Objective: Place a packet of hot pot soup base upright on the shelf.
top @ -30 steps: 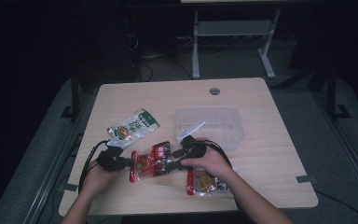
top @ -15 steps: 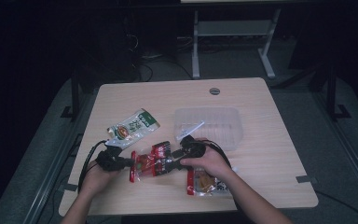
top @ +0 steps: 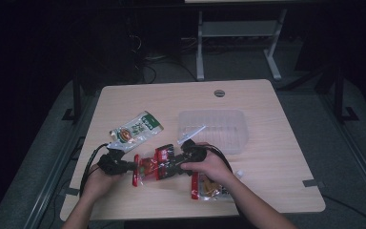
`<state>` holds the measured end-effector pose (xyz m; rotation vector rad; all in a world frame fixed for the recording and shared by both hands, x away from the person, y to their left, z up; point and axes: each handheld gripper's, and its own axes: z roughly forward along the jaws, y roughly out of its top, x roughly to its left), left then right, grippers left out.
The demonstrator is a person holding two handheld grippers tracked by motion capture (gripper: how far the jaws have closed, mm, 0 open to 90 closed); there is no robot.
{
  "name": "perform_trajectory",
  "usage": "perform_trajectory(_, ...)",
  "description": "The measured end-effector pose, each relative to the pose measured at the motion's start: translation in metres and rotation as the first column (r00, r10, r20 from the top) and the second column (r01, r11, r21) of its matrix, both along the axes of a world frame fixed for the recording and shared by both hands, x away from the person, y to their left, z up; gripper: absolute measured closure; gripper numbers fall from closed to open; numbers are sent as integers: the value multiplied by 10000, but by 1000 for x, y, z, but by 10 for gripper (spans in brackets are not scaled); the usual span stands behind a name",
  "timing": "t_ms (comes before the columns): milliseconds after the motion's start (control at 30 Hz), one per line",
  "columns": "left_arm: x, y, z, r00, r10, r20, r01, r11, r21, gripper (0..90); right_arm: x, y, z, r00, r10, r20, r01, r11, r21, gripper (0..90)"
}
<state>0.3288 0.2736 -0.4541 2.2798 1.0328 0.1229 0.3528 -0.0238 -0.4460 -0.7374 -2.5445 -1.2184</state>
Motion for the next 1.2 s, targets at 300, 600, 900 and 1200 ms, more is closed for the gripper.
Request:
perform_trajectory(300,-1,0,0,9998,-163,-71,162,9998,-62,897,5,14,3,10000,-1,50,0,9997,244,478)
perform_trajectory(600,-1,0,-1,9999,-132,-90,130,9997,-197,897,10,21,6,9997,-175,-153,182,9990,417,615)
perform_trajectory(900,-1,2,-1,9998,-133,-133,129,9996,-263,897,14,26,5,9993,-192,-334,210,9984,534,831)
perform_trajectory(1200,-2,2,-1,9998,-163,-88,161,9996,-236,897,13,26,4,9989,-46,-464,73,9984,565,899)
